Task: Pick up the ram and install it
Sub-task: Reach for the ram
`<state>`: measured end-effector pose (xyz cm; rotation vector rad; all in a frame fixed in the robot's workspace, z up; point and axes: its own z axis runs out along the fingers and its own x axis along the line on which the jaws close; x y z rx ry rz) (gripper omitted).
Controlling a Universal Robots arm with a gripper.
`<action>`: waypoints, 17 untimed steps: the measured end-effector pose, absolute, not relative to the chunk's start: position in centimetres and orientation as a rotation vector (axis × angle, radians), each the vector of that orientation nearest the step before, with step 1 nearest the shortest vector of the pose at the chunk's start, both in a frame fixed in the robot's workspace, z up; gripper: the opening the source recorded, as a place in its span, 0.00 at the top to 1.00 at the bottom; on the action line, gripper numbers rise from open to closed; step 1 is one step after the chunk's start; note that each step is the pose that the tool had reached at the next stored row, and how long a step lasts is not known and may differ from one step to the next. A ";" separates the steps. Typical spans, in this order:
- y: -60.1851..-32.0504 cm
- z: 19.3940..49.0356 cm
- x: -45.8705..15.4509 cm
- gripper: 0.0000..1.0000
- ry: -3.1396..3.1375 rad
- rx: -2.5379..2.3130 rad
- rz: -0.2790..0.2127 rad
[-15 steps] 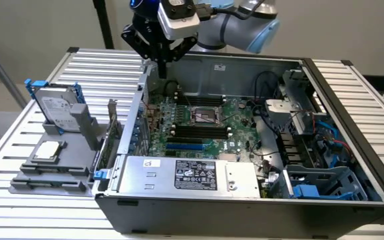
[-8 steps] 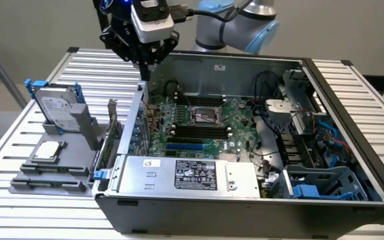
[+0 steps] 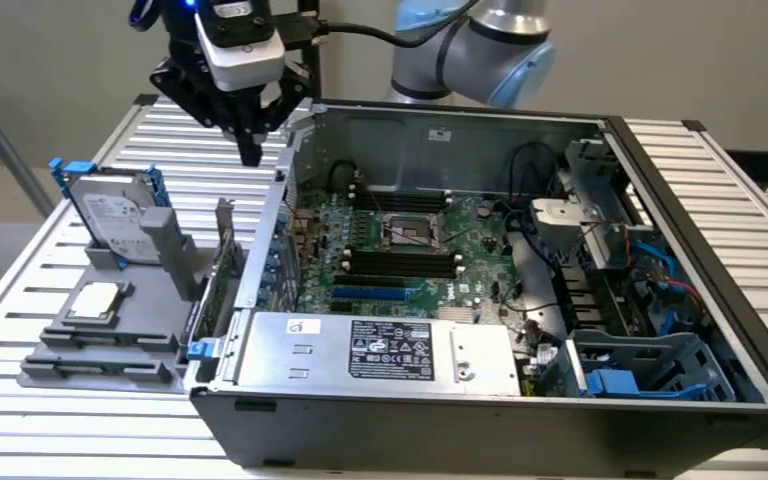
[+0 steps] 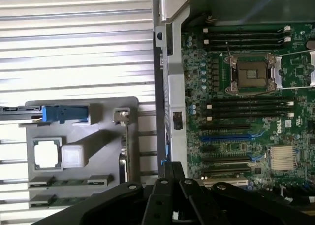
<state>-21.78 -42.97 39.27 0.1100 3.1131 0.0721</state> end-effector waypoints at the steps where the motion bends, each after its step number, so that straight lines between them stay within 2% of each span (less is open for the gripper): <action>1: -43.0 39.3 -22.3 0.89 3.113 0.110 0.071; 17: -43.8 39.1 -29.5 0.89 3.112 0.109 0.036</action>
